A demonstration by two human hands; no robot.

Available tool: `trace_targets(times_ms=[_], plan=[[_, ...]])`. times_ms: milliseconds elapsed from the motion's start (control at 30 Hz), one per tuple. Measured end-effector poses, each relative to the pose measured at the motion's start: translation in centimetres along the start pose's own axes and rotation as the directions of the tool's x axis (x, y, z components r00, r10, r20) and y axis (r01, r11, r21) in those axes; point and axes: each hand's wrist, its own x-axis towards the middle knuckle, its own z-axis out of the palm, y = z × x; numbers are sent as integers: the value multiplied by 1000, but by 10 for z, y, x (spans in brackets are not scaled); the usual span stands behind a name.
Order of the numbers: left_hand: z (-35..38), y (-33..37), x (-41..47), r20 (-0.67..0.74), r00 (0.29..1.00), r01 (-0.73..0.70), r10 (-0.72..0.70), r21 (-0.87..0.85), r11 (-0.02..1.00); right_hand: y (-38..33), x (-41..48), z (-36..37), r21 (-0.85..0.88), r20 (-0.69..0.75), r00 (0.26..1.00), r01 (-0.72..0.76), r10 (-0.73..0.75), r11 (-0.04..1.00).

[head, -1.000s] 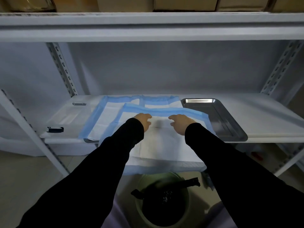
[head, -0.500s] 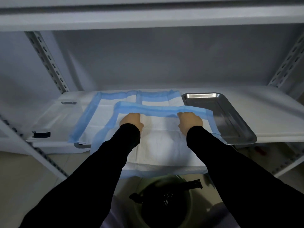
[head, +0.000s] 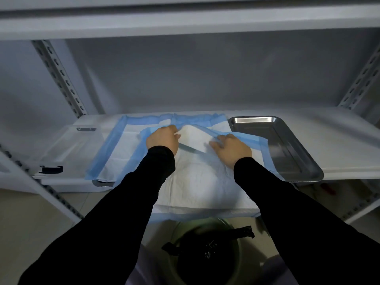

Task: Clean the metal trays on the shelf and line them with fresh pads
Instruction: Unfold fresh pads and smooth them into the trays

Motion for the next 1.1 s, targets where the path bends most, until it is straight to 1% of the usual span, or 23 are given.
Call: trace_targets(times_ms=[33, 67, 133, 167, 233, 267, 333, 400, 467, 533, 633, 767, 867, 933, 1000, 1033, 1100], plan=[[-3, 2, 1, -22, 1000, -3, 3, -3, 1000, -5, -2, -4, 47, 12, 999, 32, -32, 998], [-6, 4, 2, -41, 999, -8, 8, -7, 1000, -11, -4, -8, 19, 38, 997, 65, -66, 998], [-11, 7, 1, -67, 998, -22, 21, -13, 1000, -19, -4, -10, -153, 89, 991, 109, -97, 982], [-13, 9, 1, -73, 997, -30, 29, -15, 999, -20, -4, -10, -242, 80, 992, 116, -99, 963], [-17, 9, 2, -72, 997, -33, 32, -16, 999, -23, -4, -14, -356, -27, 995, 81, -97, 931], [-20, 10, 3, -60, 998, -29, 28, -21, 999, -24, -5, -18, -369, -93, 992, 41, -81, 929], [-26, 10, 5, -28, 999, -15, 14, -30, 999, -25, -4, -26, -347, -199, 978, -11, -63, 938], [-31, 10, 7, -24, 1000, -7, 6, -43, 999, -26, -1, -31, -285, -273, 960, -24, -57, 958], [-34, 12, 7, -64, 998, -15, 10, -67, 998, -27, 4, -33, -221, -317, 946, -8, -64, 975], [-34, 13, 9, -102, 994, -38, 26, -115, 993, -25, 10, -32, -196, -346, 933, 30, -98, 980], [-30, 13, 16, -126, 991, -67, 40, -218, 974, -24, 22, -26, -231, -332, 933, 63, -139, 971], [-18, 13, 31, -127, 988, -129, 92, -326, 937, -20, 32, -19, -160, -321, 937, 93, -141, 983], [-4, 13, 42, -104, 989, -136, 107, -337, 931, -14, 39, -14, -108, -313, 942, 90, -120, 990], [3, 14, 49, -55, 997, -70, 55, -347, 935, -9, 44, -12, -100, -291, 953, 62, -89, 993], [8, 17, 53, -27, 998, 32, -50, -456, 889, -2, 48, -9, -92, -297, 955, 0, -28, 996], [9, 18, 54, -35, 994, 70, -104, -530, 845, 0, 49, -9, -56, -313, 949, -36, 16, 998], [10, 19, 55, -110, 977, 77, -181, -612, 787, 4, 49, -9, 34, -381, 920, -84, 90, 996]])
